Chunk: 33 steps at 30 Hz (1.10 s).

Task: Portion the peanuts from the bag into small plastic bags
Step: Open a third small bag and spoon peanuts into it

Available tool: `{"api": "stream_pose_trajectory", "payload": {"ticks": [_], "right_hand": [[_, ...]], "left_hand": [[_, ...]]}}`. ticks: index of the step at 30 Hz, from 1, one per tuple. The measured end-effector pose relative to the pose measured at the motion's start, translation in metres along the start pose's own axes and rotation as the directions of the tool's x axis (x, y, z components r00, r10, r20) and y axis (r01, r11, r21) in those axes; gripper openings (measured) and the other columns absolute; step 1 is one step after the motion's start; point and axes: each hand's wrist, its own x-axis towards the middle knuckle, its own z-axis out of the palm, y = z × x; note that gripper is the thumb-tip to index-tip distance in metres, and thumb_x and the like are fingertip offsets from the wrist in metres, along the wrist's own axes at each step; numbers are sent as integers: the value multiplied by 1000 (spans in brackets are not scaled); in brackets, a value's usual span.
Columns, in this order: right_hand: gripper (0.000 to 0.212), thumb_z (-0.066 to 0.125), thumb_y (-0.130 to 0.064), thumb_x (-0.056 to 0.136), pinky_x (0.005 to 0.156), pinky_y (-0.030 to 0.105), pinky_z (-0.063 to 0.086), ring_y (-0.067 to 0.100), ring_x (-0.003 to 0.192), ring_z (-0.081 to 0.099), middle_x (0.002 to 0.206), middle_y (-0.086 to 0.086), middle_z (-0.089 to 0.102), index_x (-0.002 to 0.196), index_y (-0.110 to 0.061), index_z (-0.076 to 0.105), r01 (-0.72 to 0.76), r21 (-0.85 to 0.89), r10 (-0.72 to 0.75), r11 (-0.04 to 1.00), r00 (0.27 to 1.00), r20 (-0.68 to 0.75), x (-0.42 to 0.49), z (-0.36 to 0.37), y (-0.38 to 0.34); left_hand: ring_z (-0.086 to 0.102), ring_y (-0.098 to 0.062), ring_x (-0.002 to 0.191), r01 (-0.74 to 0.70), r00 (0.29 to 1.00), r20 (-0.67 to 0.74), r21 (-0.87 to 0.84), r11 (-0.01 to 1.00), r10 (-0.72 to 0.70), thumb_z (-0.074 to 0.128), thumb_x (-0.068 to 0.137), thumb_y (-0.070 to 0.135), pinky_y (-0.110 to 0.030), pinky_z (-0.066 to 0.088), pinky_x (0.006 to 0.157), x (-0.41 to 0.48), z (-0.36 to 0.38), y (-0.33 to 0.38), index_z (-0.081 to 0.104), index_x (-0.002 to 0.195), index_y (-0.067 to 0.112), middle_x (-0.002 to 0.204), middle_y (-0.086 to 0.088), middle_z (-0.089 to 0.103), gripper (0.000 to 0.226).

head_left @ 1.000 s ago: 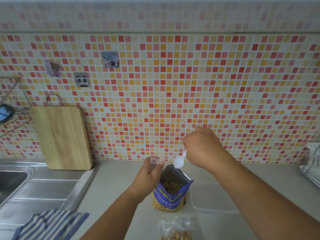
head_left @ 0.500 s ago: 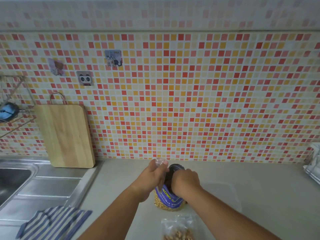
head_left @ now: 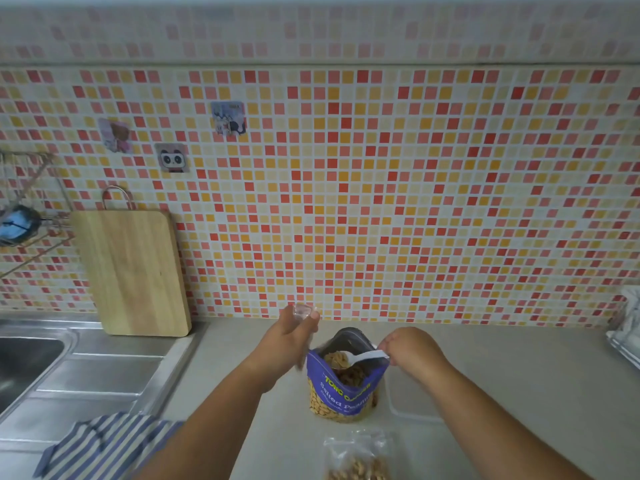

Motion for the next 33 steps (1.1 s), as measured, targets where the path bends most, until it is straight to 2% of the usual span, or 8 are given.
{"api": "stream_pose_trajectory", "payload": {"ticks": [5, 8, 13, 17, 21, 24, 28, 33], "right_hand": [[47, 43, -4, 91, 80, 26, 38, 16, 94, 47, 119, 6, 60, 133, -21, 54, 32, -265, 25, 964, 977, 210, -10, -27, -1], [51, 41, -3, 94, 92, 28, 42, 18, 113, 51, 138, 4, 50, 141, -22, 42, 59, -405, 21, 913, 981, 191, -17, -40, -1], [46, 39, -7, 96, 83, 24, 39, 17, 98, 48, 121, 4, 54, 140, -18, 43, 53, -476, -10, 878, 996, 92, -13, -59, 2], [21, 42, -11, 95, 86, 27, 42, 17, 94, 49, 124, 5, 60, 100, -10, 63, 177, -561, -137, 809, 984, 112, -18, -65, 0], [40, 41, -4, 95, 85, 28, 39, 17, 96, 40, 137, 8, 47, 133, -13, 48, 83, -519, -37, 851, 994, 98, -21, -67, -17], [44, 45, -6, 92, 80, 28, 40, 19, 94, 49, 121, 4, 56, 136, -14, 49, 103, -421, -81, 901, 994, 70, -23, -64, -22], [29, 44, -16, 91, 72, 32, 46, 23, 79, 54, 85, 5, 58, 106, -6, 66, 308, -304, -357, 902, 926, -121, -31, -60, -31], [24, 51, -20, 91, 96, 37, 45, 22, 100, 57, 107, 1, 67, 109, -19, 68, 454, -559, -634, 694, 754, -174, -78, -68, -55]], "left_hand": [[56, -8, 85, -95, 995, 44, 292, 952, 86, 44, 93, 49, -19, 45, 60, -1, -3, -2, 41, 128, 25, 121, -1, 58, 43], [54, -13, 97, -150, 989, 83, 501, 852, 125, 45, 92, 49, -27, 48, 80, -2, -2, -5, 40, 128, 26, 122, 0, 57, 43], [44, -19, 123, -170, 985, 127, 684, 710, 114, 45, 90, 53, -36, 40, 101, -1, 6, -9, 36, 133, 28, 141, 3, 45, 51], [40, -18, 127, -223, 975, 166, 746, 628, 148, 43, 91, 54, -37, 33, 104, 1, 14, -7, 34, 135, 27, 143, 5, 41, 53], [40, -19, 125, -256, 967, 191, 759, 599, 172, 42, 91, 54, -37, 32, 104, 3, 20, -6, 33, 134, 26, 140, 3, 44, 53], [41, -20, 123, -266, 964, 202, 770, 581, 174, 42, 90, 54, -38, 32, 102, 6, 27, -5, 34, 134, 24, 137, 2, 46, 54], [44, -20, 119, -237, 970, 151, 781, 578, 193, 39, 90, 56, -39, 32, 99, 9, 38, -5, 35, 134, 24, 133, 3, 49, 54], [45, -20, 122, -165, 982, 46, 693, 702, 185, 38, 92, 53, -40, 31, 102, 11, 43, -5, 35, 136, 23, 135, 2, 50, 53]]}}
